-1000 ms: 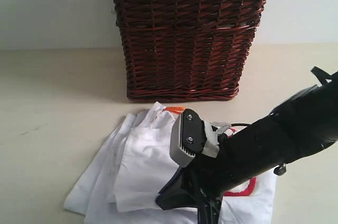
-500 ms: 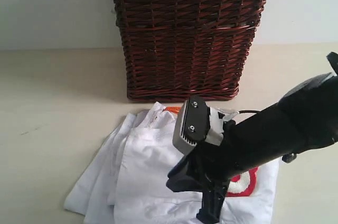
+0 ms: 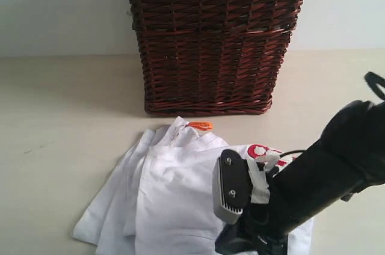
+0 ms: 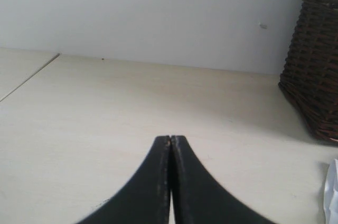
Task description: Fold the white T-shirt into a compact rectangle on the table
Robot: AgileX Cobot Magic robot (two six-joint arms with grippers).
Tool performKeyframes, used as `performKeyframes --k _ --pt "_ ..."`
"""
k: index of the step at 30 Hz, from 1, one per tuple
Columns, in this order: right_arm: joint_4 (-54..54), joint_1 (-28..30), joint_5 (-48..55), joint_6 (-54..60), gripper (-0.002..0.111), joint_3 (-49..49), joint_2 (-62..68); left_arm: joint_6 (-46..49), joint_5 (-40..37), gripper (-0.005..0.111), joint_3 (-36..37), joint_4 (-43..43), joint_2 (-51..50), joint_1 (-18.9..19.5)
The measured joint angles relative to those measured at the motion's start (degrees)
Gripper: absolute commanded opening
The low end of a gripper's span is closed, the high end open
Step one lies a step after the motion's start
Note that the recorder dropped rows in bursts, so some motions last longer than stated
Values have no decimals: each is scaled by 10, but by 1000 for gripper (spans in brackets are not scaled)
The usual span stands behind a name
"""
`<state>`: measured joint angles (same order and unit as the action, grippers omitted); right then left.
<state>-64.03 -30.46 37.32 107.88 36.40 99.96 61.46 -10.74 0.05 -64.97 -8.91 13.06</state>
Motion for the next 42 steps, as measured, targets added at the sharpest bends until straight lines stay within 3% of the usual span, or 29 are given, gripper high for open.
performKeyframes --k 6,19,25,30,36,42 --pt "-38 -1 -66 -27 0 -1 -86 0 0 0 0 0 0 0" --pt "161 -1 -215 -307 0 2 -6 0 0 0 0 0 0 0" --pt "224 3 -268 -344 0 6 10 0 0 0 0 0 0 0" --pt "239 41 -334 -350 0 6 16 0 0 0 0 0 0 0" --pt "248 53 -338 -384 1 1 -38 0 0 0 0 0 0 0" --pt "248 55 -276 -454 18 1 -145 0 0 0 0 0 0 0"
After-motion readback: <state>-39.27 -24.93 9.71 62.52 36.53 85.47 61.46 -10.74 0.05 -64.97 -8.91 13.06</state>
